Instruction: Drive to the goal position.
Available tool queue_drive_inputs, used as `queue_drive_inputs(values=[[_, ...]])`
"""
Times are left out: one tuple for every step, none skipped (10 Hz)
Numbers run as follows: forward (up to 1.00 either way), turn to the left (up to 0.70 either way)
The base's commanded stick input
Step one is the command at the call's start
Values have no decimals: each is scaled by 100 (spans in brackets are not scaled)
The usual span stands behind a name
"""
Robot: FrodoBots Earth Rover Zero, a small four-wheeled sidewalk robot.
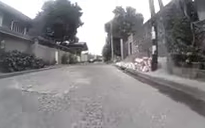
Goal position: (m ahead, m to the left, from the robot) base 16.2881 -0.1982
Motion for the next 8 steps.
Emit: queue_drive_inputs(values=[[85, 0], [85, 0], [85, 0], [85, 0], [85, 0], [85, 0], [85, 0], [85, -10]])
